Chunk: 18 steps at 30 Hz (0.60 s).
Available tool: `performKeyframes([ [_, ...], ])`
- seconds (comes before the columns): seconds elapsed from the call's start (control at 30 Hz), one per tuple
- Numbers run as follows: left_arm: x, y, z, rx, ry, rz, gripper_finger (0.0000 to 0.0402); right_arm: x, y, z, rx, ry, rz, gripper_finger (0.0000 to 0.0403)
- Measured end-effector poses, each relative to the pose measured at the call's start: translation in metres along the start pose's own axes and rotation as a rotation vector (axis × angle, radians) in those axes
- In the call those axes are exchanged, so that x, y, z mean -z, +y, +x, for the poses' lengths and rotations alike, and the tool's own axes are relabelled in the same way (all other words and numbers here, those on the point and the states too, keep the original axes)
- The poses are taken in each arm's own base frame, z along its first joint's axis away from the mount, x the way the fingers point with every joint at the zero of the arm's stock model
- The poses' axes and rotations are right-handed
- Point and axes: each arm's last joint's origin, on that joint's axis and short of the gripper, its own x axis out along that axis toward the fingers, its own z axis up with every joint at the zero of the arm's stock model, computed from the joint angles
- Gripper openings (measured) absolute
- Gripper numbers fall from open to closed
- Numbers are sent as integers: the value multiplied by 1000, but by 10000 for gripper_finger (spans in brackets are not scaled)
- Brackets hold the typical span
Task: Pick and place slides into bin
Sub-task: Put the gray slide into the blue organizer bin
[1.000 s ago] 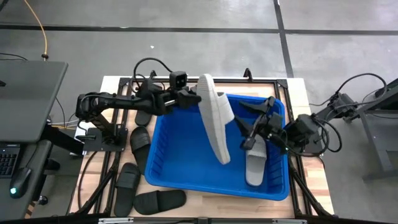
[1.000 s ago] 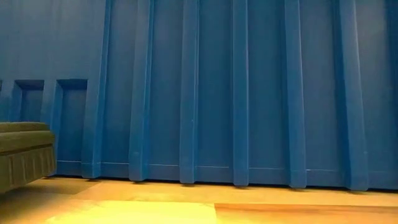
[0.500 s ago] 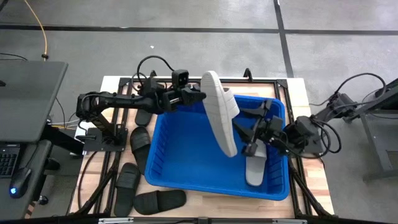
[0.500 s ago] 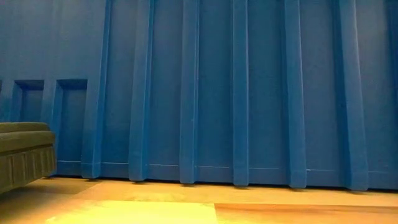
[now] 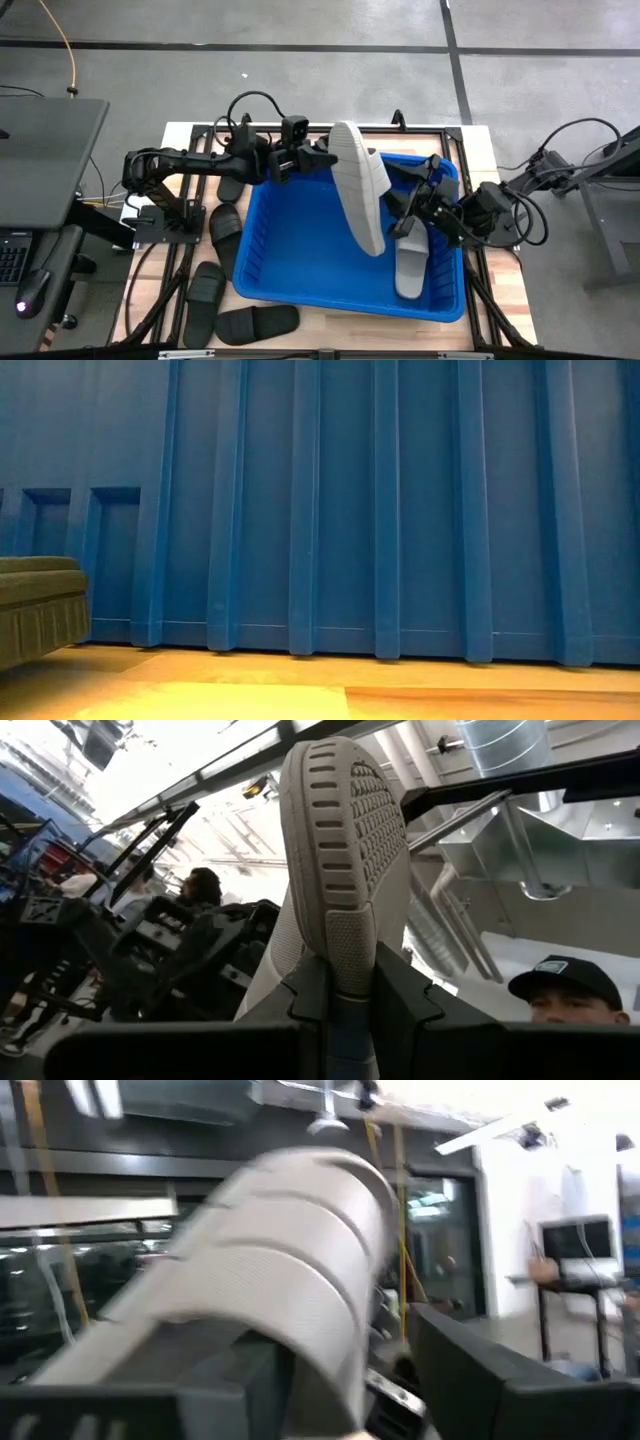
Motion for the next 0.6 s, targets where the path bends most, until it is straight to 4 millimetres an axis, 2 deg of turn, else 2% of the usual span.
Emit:
performKeyframes([
  [0.07,0,0,0,3,2,1,32,0,0,0,17,8,22,134],
  [0.17,0,1,0,-1,8,-3,32,1,-1,0,14,14,62,35],
  [0.2,1,1,0,-8,14,-7,32,1,-1,0,8,18,71,19],
  [0.27,1,3,0,-37,9,-17,43,0,-3,-1,40,30,111,15],
  [0.33,2,4,0,-50,1,-21,71,-1,-4,-4,87,66,110,6],
  [0.47,-3,8,-3,-51,17,-42,147,-2,-1,-17,179,154,52,3],
  [0.6,-11,11,-8,-34,34,-18,226,-11,-1,-33,234,214,58,2],
])
